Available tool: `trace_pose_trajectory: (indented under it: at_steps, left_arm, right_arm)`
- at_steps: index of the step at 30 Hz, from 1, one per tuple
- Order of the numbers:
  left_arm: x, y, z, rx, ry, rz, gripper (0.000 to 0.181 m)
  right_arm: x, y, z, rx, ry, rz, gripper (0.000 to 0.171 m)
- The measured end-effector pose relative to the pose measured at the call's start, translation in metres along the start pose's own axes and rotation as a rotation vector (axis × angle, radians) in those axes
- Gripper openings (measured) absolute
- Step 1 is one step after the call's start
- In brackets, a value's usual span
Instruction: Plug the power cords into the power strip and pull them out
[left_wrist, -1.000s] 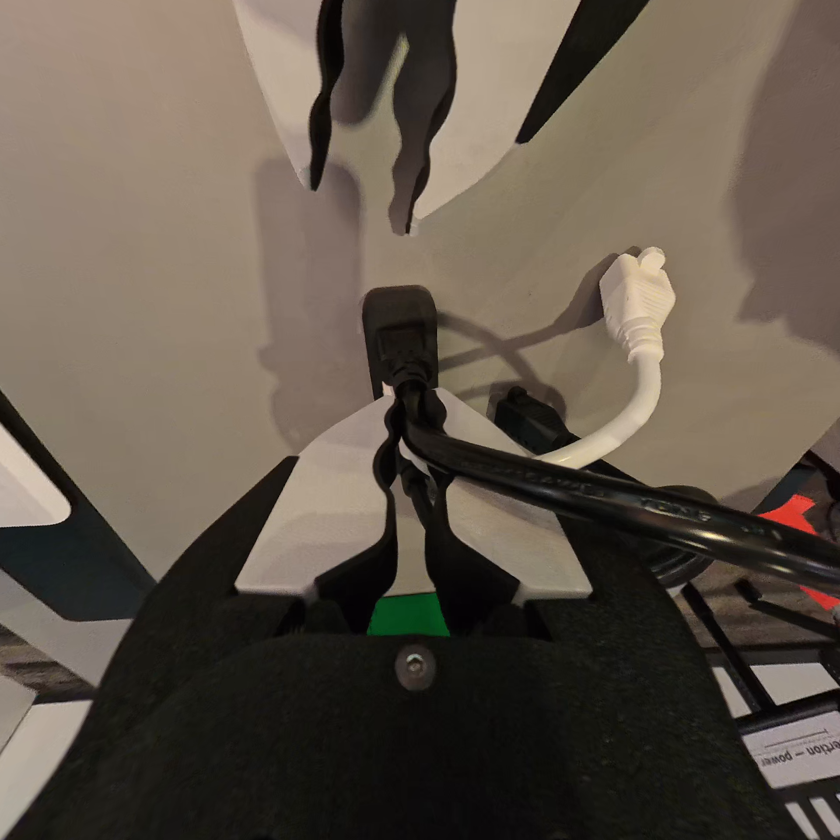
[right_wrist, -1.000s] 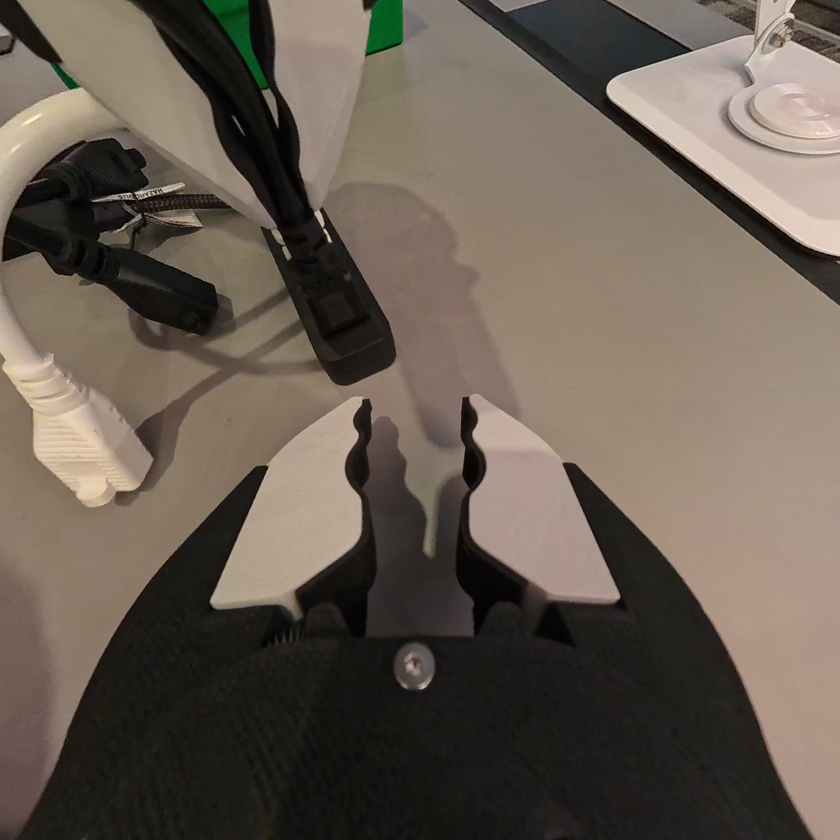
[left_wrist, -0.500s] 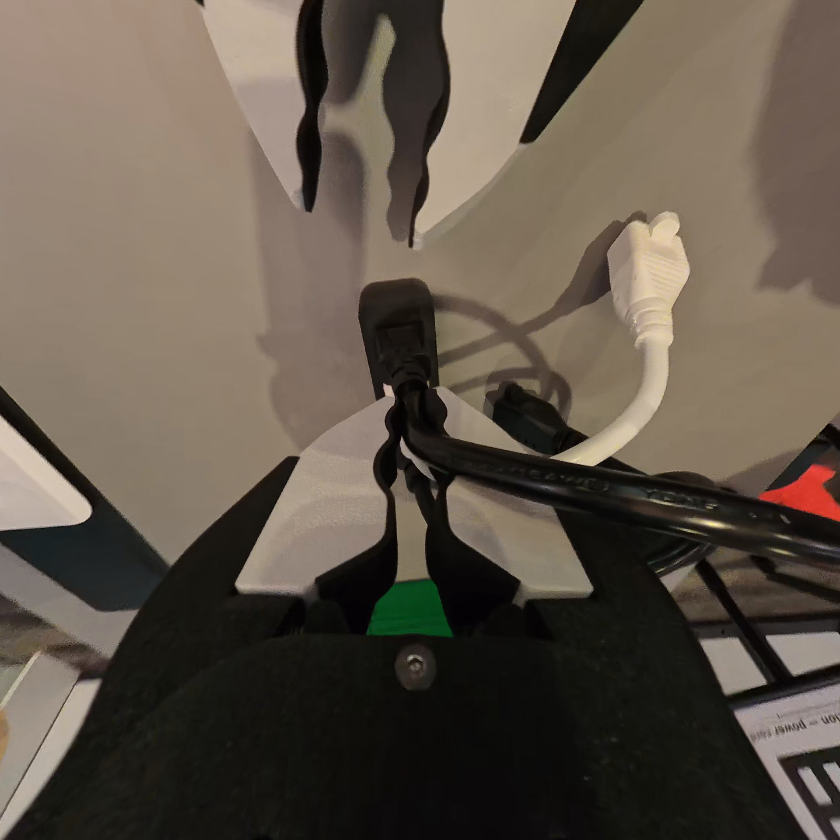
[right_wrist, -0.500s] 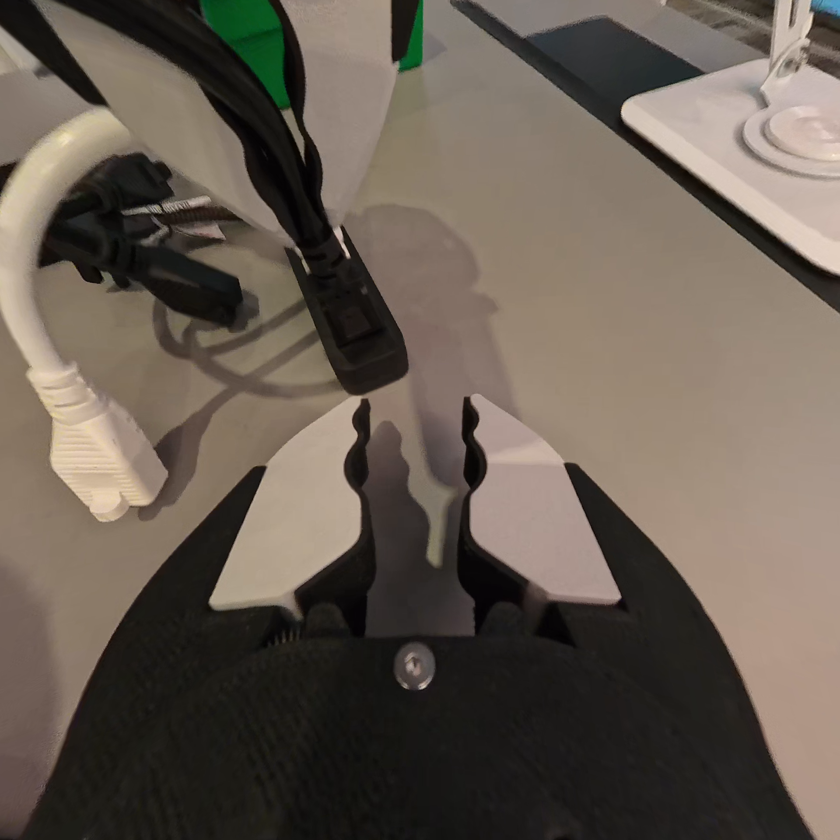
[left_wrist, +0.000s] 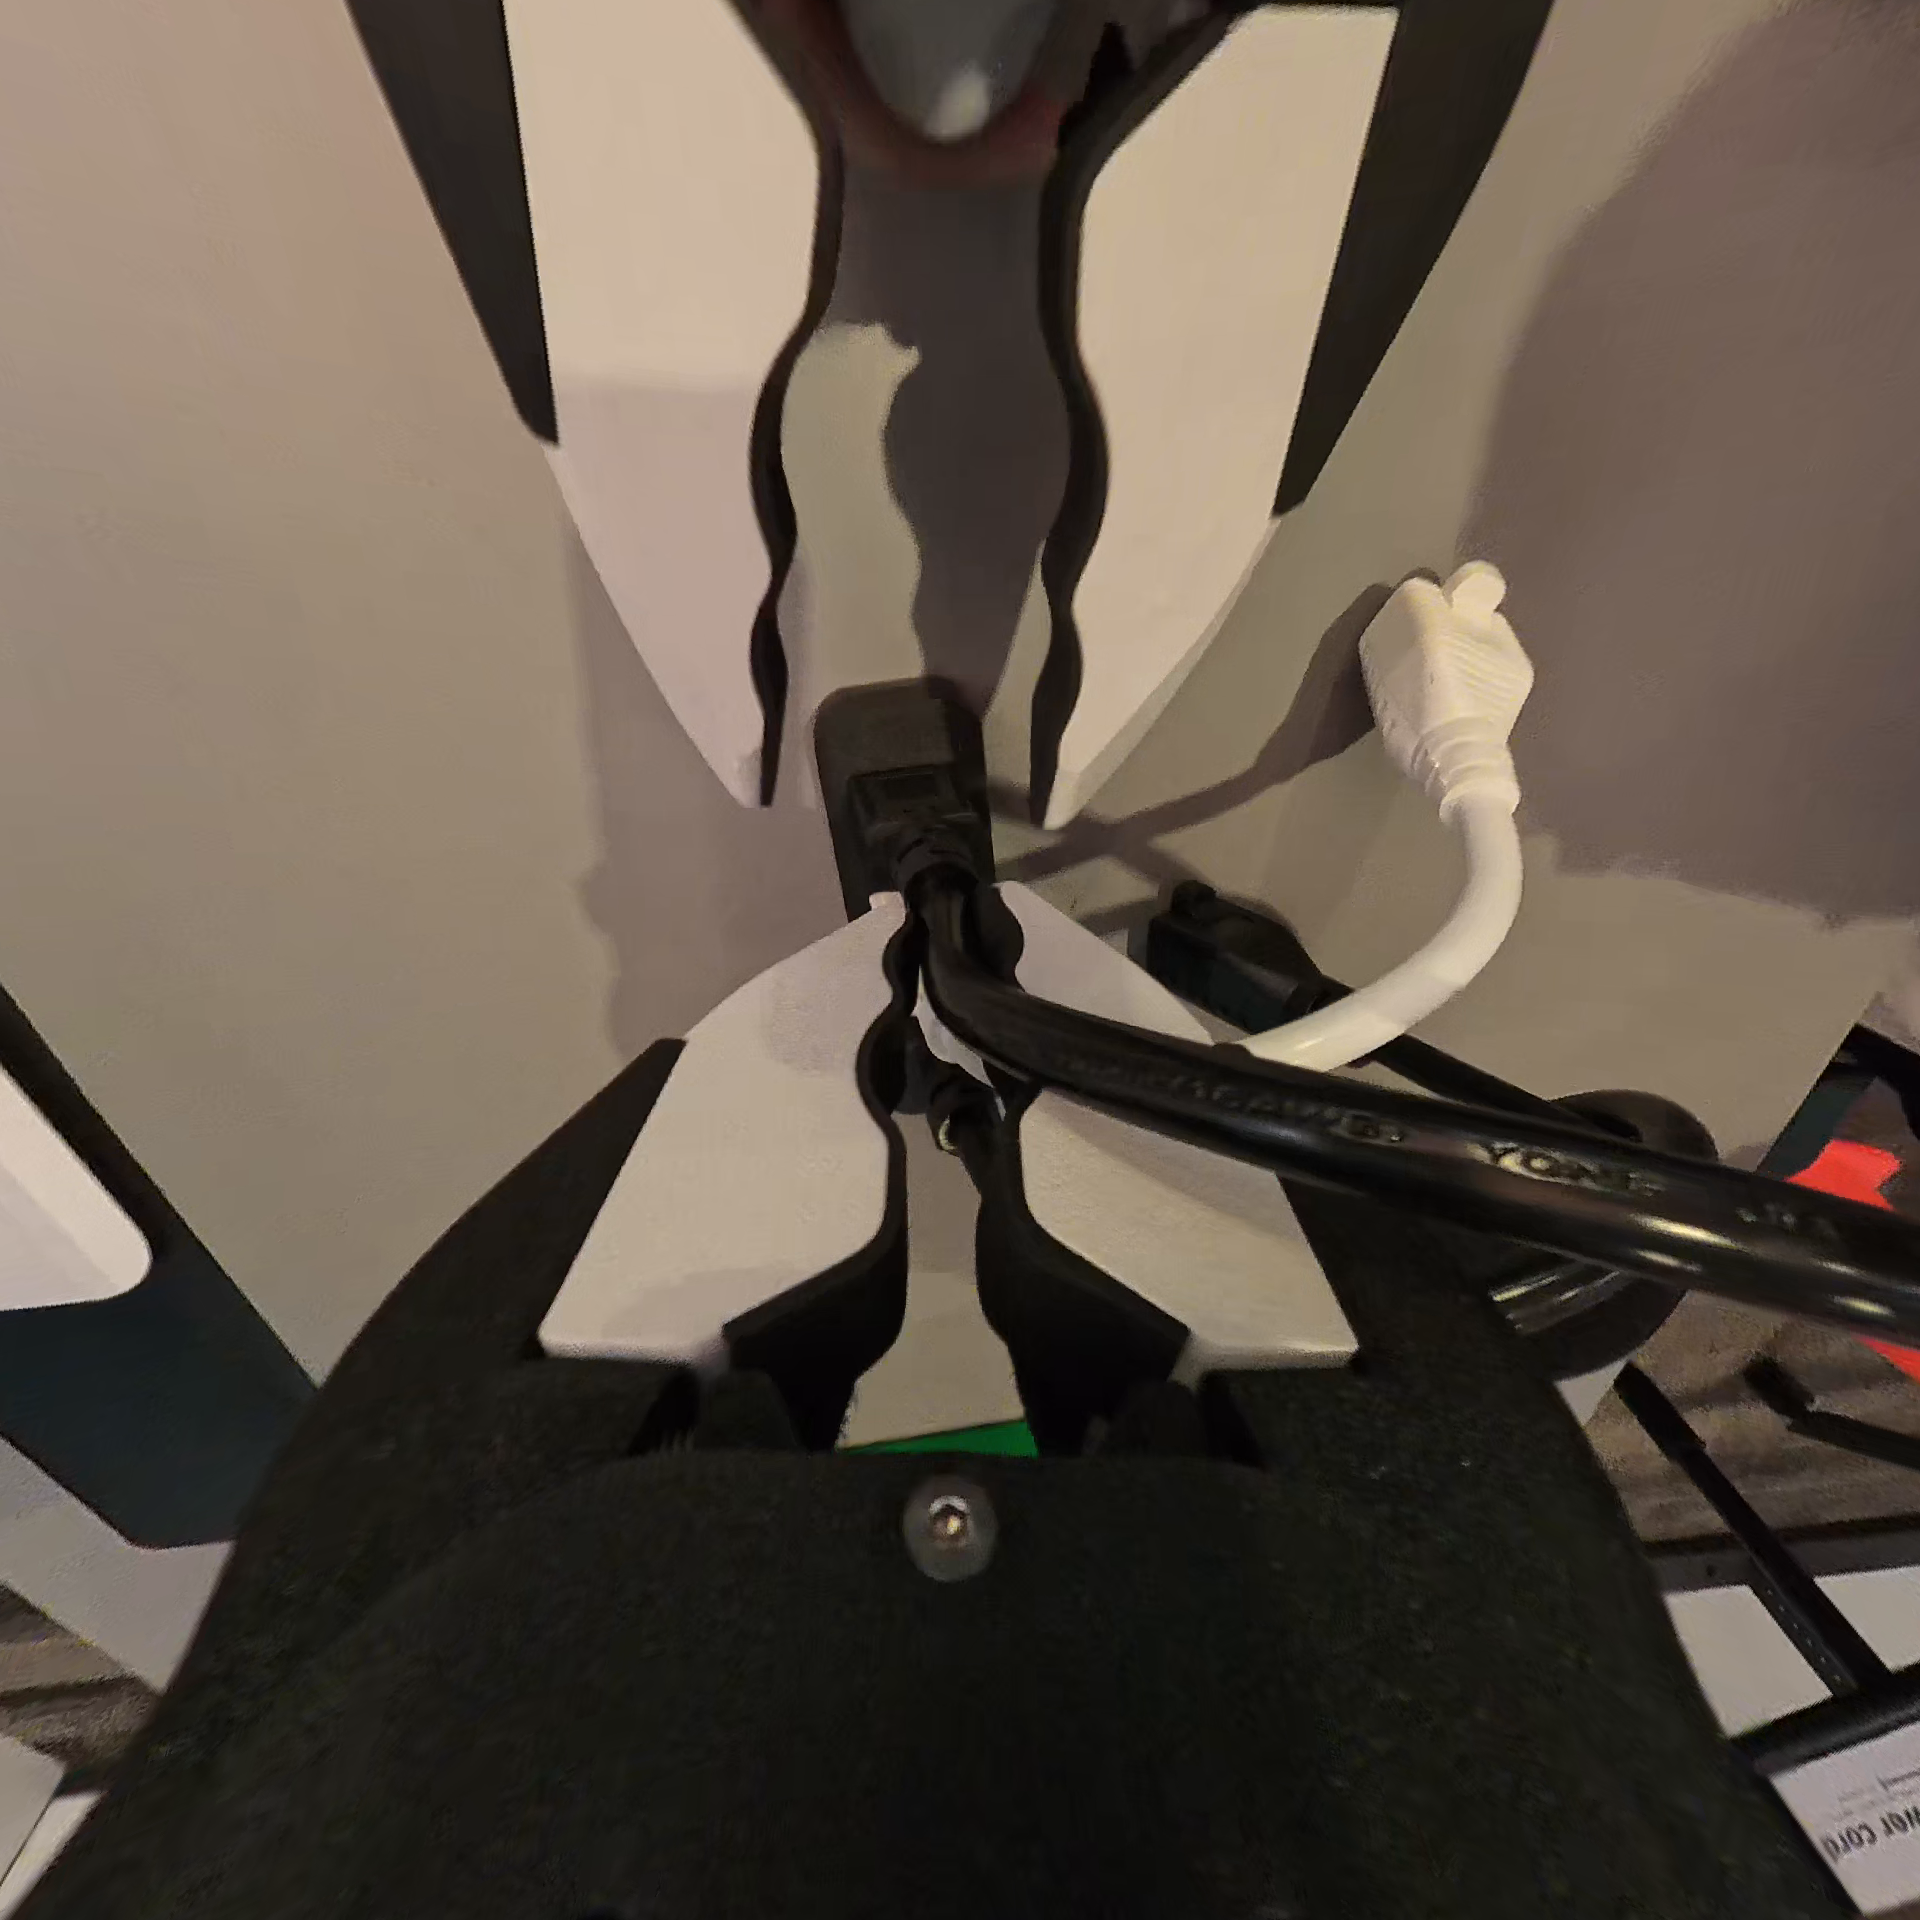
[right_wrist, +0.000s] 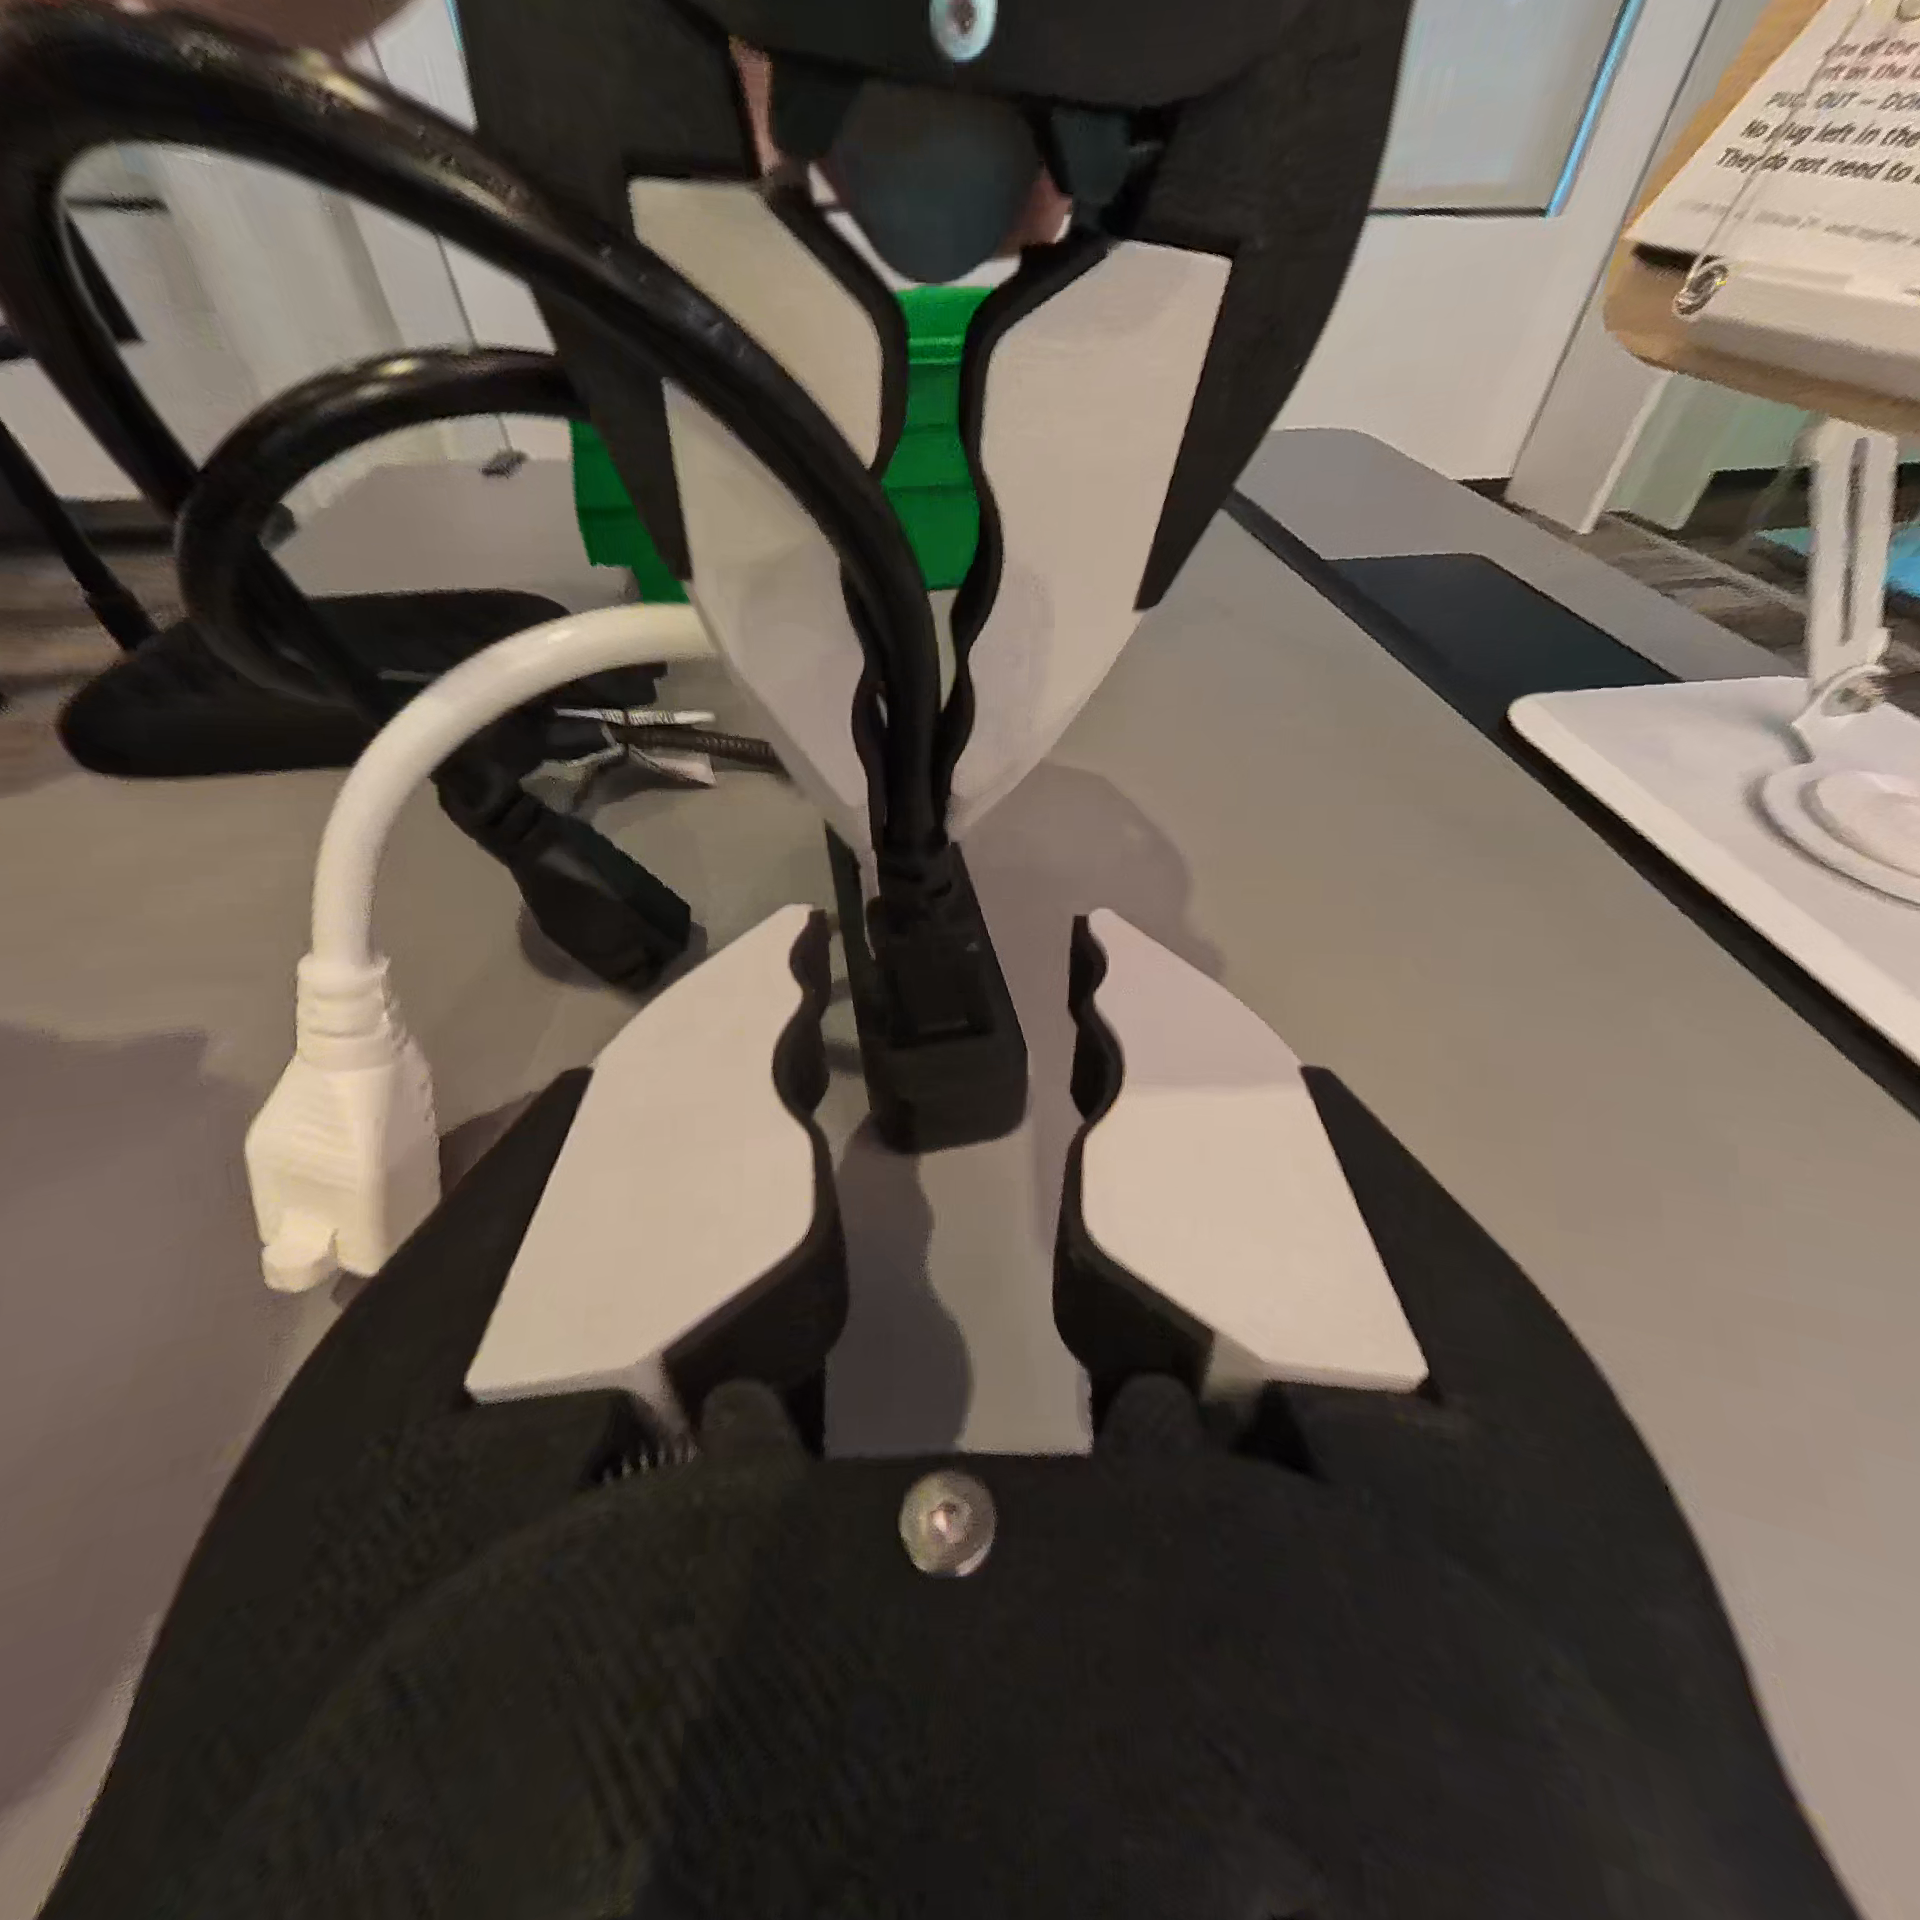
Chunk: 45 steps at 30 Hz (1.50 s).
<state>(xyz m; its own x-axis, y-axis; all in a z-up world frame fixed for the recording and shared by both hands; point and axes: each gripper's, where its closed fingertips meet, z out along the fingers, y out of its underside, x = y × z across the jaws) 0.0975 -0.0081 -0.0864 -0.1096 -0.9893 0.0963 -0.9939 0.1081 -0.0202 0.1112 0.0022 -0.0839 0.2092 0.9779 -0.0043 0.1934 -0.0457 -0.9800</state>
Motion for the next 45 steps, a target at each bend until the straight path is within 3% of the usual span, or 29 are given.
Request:
trace_pose_trajectory:
  at_steps: [1, 5, 7, 26, 32, 37, 41, 43, 45]
  left_arm:
    - [0.0, 0.0, 0.0, 0.011, 0.004, -0.005, 0.01]
    - [-0.002, -0.001, 0.0, 0.017, 0.023, 0.001, 0.01]
    - [-0.002, -0.001, 0.0, 0.024, 0.031, -0.005, 0.01]
    - [-0.005, 0.008, -0.003, 0.031, 0.018, 0.05, 0.01]
    - [-0.005, 0.011, -0.003, 0.102, 0.025, 0.054, 0.009]
    - [-0.003, 0.016, -0.003, 0.091, 0.033, 0.074, 0.01]
    - [-0.005, 0.014, -0.005, 0.193, 0.071, 0.076, 0.01]
    - [-0.01, 0.008, -0.015, 0.313, 0.07, 0.062, 0.023]
    - [-0.02, 0.004, -0.033, 0.452, 0.041, -0.027, 0.048]
  right_arm:
    - [0.0, 0.0, 0.003, -0.003, -0.014, 0.023, 0.044]
    - [-0.002, 0.001, 0.015, -0.026, -0.03, 0.061, 0.037]
    - [-0.006, 0.003, 0.021, -0.051, -0.039, 0.068, 0.018]
    - [-0.003, 0.005, 0.037, -0.15, -0.028, 0.085, 0.018]
    - [-0.005, 0.007, 0.039, -0.254, -0.005, 0.086, 0.019]
    - [-0.007, 0.005, 0.045, -0.194, -0.018, 0.098, 0.019]
    - [-0.006, 0.003, 0.046, -0.163, -0.047, 0.104, 0.019]
    - [-0.005, 0.004, 0.046, -0.181, -0.026, 0.057, 0.019]
    - [-0.002, 0.004, 0.046, -0.177, -0.003, 0.046, 0.018]
